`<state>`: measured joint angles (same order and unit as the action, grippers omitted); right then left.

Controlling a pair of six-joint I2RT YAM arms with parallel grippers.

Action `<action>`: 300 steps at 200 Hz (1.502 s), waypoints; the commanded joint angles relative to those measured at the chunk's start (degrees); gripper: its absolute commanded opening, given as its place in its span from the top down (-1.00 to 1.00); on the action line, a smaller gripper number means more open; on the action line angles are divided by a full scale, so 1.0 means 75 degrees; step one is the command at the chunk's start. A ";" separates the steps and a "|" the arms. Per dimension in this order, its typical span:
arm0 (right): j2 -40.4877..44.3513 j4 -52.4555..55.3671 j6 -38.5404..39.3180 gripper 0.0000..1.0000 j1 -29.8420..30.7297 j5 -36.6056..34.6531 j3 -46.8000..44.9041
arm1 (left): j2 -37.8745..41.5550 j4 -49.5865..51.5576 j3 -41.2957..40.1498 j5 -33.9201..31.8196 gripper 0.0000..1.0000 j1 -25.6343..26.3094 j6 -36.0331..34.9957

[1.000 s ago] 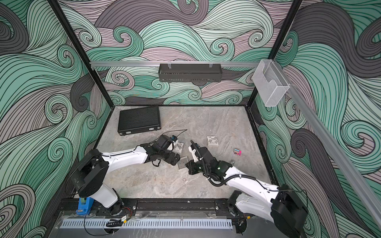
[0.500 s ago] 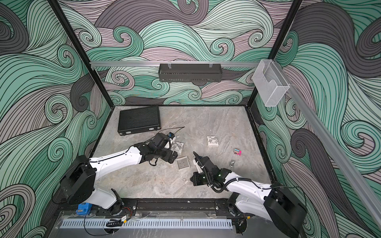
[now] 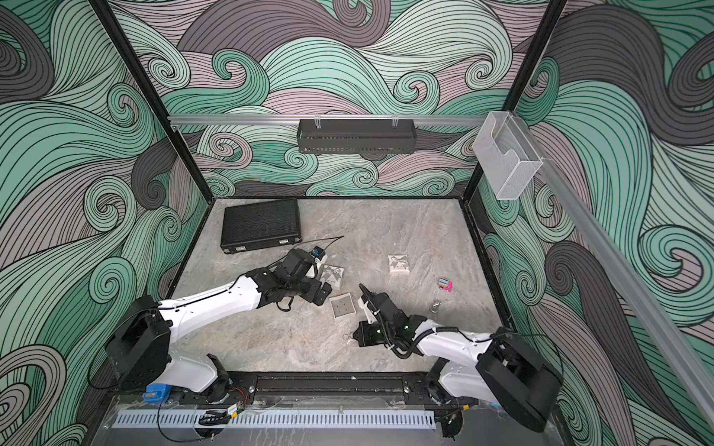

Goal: Take the rings out of the lift-off lid box
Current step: Place the ring at the center of the board, then pick up the jewelry box from the center of the board.

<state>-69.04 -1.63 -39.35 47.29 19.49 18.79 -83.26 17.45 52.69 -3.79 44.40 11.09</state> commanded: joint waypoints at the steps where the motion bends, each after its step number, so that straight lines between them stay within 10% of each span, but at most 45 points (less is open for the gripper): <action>1: 0.0045 0.0464 0.0139 0.74 0.0000 -0.0227 0.0148 | 0.0095 0.0037 -0.0058 -0.0142 -0.97 0.0033 -0.0084; 67: 0.1231 0.2494 0.0907 0.03 -0.0015 -0.1097 0.0829 | 0.0013 0.0046 0.0249 -0.0497 -0.97 0.0033 -0.0561; 94: 0.1707 0.3299 0.1258 -0.99 -0.0057 -0.1611 0.1482 | 0.0192 0.0015 0.0056 -0.0395 -0.97 0.0033 -0.0549; 164: -0.0763 0.3893 0.1819 -0.99 -0.0094 -0.2530 0.3510 | 0.1604 0.0075 -0.1154 -0.0080 -0.97 0.0033 -0.0222; 203: -0.1486 0.3497 0.1619 -0.45 -0.0094 -0.2732 0.3704 | 0.1633 -0.0302 -0.1271 -0.0133 -0.97 0.0033 -0.0406; 300: -0.2440 0.2675 0.1298 0.10 -0.0094 -0.2857 0.3882 | 0.1477 -0.0718 -0.1326 -0.0092 -0.97 -0.0011 -0.0602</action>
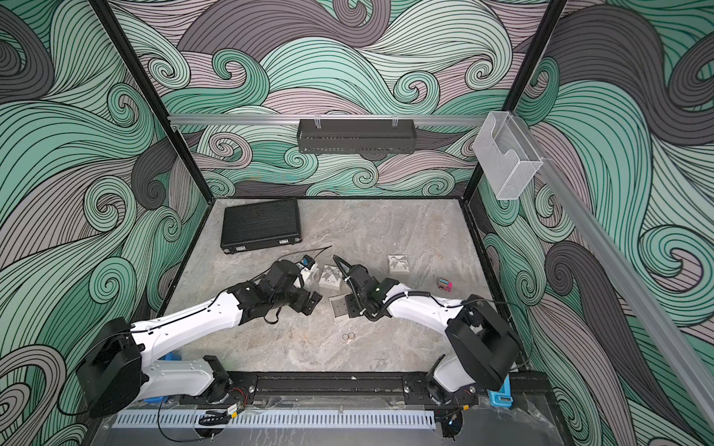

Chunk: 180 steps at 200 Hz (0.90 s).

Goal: Take the rings out of the lift-off lid box
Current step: Pick up the jewelry box from the center of the board.

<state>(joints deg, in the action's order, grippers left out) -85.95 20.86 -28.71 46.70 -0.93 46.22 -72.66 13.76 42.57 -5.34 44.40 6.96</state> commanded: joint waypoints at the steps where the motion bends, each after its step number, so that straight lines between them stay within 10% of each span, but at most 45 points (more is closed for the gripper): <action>1: -0.0198 -0.0334 -0.0115 0.11 -0.0009 -0.0135 0.0224 | 0.0071 -0.0222 0.0016 0.0115 -0.97 -0.0013 -0.0050; 79: -0.0309 -0.0344 -0.0181 1.00 -0.0015 -0.0160 0.0242 | 0.0103 -0.0229 -0.0004 0.0084 -0.98 -0.0014 -0.0049; 180: 0.0743 0.0738 0.0242 1.00 -0.1200 -0.1107 0.0400 | -0.0194 -0.0422 0.0265 0.0380 -0.97 -0.0026 -0.0201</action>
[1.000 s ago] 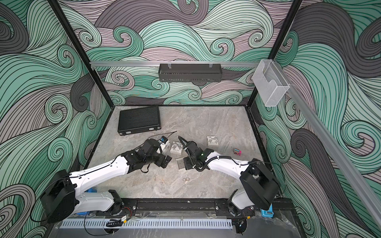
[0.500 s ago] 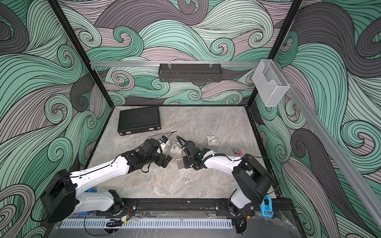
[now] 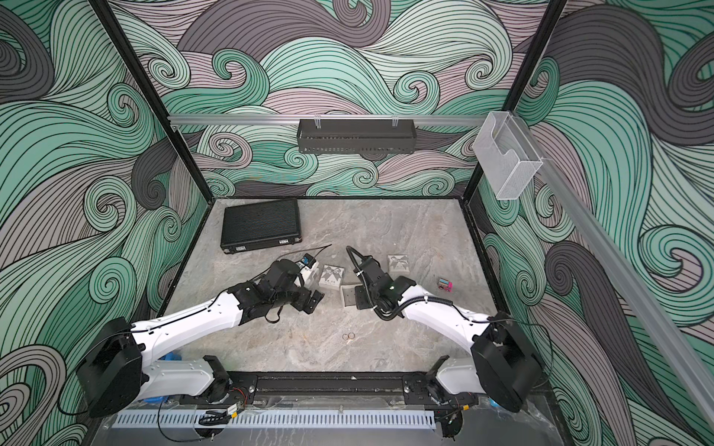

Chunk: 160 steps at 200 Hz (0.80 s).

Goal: Take the rings out of the lift-off lid box
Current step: Pick up the jewelry box from the center of the board, then place the jewelry box at the center of the board.

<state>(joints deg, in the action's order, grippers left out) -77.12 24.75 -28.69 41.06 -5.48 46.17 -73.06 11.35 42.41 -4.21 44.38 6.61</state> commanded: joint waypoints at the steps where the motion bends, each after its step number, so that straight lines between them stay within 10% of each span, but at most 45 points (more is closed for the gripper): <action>1: -0.0472 0.0217 0.0257 1.00 -0.0465 -0.0507 0.0435 | -0.0140 -0.0105 0.0286 0.0236 -0.97 -0.0023 -0.0155; 52: -0.2133 -0.0846 0.1481 1.00 -0.1905 0.0630 0.1382 | 0.0024 -0.0046 0.0186 0.0210 -0.97 -0.0023 -0.0053; 160: -0.3147 -0.0624 0.2103 1.00 -0.2264 0.0248 0.2168 | 0.0133 -0.0433 -0.0136 0.0214 -0.97 -0.0023 0.0043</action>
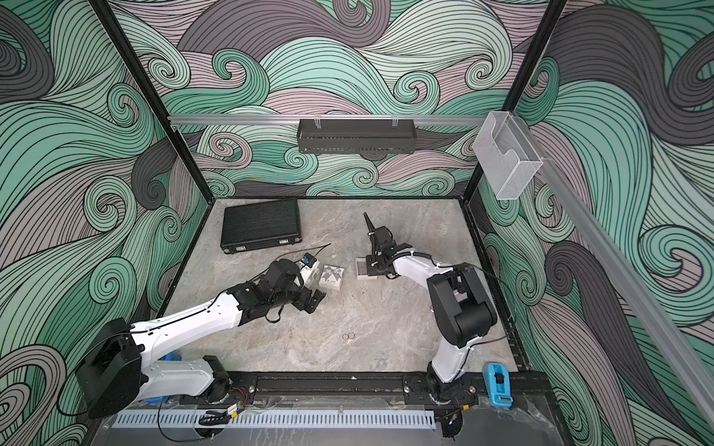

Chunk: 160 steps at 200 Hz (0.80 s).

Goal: Take the rings out of the lift-off lid box
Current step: Place the jewelry box at the center of the board.

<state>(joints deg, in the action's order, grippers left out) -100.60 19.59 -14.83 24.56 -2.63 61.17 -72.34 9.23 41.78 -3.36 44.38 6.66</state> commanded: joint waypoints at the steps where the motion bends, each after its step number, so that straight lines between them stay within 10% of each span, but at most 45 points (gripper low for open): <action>1: -0.0023 0.0073 0.0255 1.00 -0.0063 -0.0142 0.0173 | 0.0036 -0.0146 -0.0051 0.0104 -0.97 -0.0023 0.0038; 71: 0.0210 0.0652 0.0365 0.56 -0.0098 -0.0396 0.0403 | -0.0037 -0.0180 -0.0039 0.0144 -0.97 -0.0023 0.0033; 141: 0.1348 0.1056 0.0485 -0.96 -0.0847 -0.0502 0.0330 | 0.0022 -0.0211 -0.0051 0.0142 -0.97 -0.0023 0.0027; 160: 0.1333 0.1056 0.0413 -1.00 -0.1187 -0.0289 0.0267 | 0.0024 -0.0223 -0.0063 0.0166 -0.97 -0.0023 0.0027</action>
<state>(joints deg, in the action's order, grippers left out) -90.89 26.00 -11.38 18.35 -5.48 63.26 -72.53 8.12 41.74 -3.03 44.38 6.68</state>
